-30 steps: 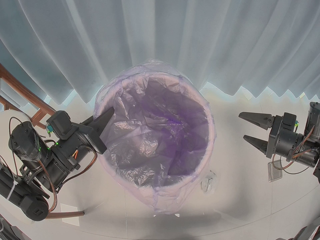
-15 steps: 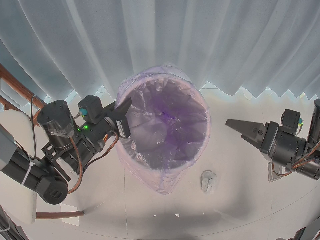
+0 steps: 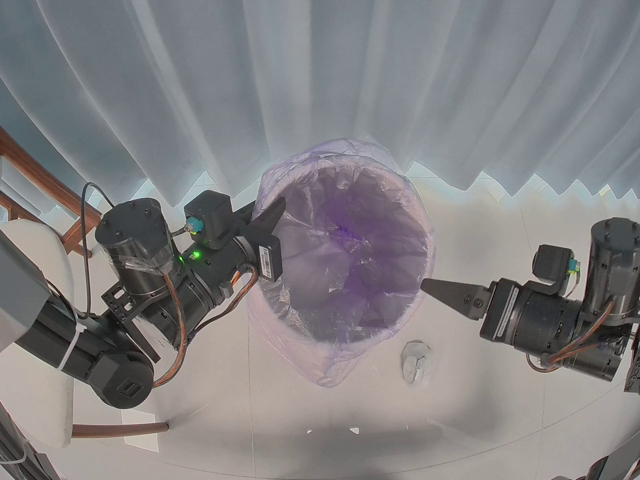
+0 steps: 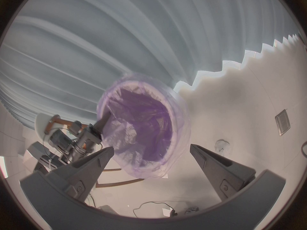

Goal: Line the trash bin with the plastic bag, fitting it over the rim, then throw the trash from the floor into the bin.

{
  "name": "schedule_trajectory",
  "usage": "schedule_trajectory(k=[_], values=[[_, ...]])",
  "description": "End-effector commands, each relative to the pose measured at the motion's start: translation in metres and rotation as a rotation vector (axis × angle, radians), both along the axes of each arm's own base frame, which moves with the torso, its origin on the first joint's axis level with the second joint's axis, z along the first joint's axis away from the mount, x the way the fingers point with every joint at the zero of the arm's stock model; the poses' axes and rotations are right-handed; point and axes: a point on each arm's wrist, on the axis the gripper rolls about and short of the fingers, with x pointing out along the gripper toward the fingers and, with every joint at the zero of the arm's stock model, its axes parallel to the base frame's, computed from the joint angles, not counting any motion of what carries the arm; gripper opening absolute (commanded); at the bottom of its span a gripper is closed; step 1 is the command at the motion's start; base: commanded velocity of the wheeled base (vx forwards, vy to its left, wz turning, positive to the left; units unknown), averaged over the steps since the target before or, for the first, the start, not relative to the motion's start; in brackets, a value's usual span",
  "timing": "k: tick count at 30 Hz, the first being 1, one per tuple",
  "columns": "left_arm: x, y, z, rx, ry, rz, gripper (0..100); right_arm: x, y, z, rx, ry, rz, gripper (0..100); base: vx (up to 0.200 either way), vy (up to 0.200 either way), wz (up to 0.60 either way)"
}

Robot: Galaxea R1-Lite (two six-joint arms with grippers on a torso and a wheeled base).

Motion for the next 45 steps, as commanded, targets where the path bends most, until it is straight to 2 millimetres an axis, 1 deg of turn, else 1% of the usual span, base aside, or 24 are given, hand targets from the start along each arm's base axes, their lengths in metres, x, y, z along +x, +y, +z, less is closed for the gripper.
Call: schedule_trajectory(k=[1,6,8,13,15,19,23,26,31,37,41,42,45], values=[[-0.002,-0.002,0.003,-0.007,-0.01,-0.01,0,0.009,0.01,-0.019,-0.067,0.048,0.001,100,0.0,0.0,0.0],[-0.007,-0.008,0.005,-0.011,-0.015,-0.035,0,0.013,0.01,-0.025,-0.097,0.055,-0.014,100,0.0,0.0,0.0],[-0.014,-0.012,0.009,-0.018,-0.025,-0.056,0,0.02,0.008,-0.028,-0.114,0.059,-0.059,100,0.0,0.0,0.0],[-0.022,-0.015,0.014,-0.031,-0.036,-0.064,0,0.026,0.008,-0.029,-0.101,0.038,-0.08,100,0.0,0.0,0.0],[-0.026,-0.016,0.018,-0.04,-0.045,-0.075,0,0.032,0.007,-0.032,-0.104,0.032,-0.106,100,0.0,0.0,0.0],[-0.033,-0.022,0.019,-0.047,-0.046,-0.102,0,0.035,0.008,-0.036,-0.107,0.036,-0.109,100,0.0,0.0,0.0],[-0.035,-0.024,0.019,-0.047,-0.046,-0.102,0,0.04,0.007,-0.04,-0.114,0.043,-0.127,100,0.0,0.0,0.0],[-0.034,-0.025,0.013,-0.032,-0.031,-0.101,0,0.04,0.007,-0.043,-0.115,0.041,-0.126,100,0.0,0.0,0.0],[-0.032,-0.029,0.009,-0.026,-0.024,-0.106,0,0.042,0.009,-0.047,-0.12,0.046,-0.126,100,0.0,0.0,0.0],[-0.038,-0.033,0.013,-0.035,-0.031,-0.126,0,0.047,0.013,-0.058,-0.143,0.076,-0.126,100,0.0,0.0,0.0],[-0.04,-0.035,0.01,-0.029,-0.022,-0.137,0,0.048,0.014,-0.058,-0.128,0.066,-0.125,100,0.0,0.0,0.0],[-0.04,-0.037,0.008,-0.027,-0.018,-0.143,0,0.048,0.015,-0.057,-0.118,0.051,-0.123,0,0.0,0.0,0.0],[-0.038,-0.043,0.005,-0.026,-0.011,-0.151,0,0.046,0.014,-0.056,-0.102,0.038,-0.122,0,0.0,0.0,0.0]])
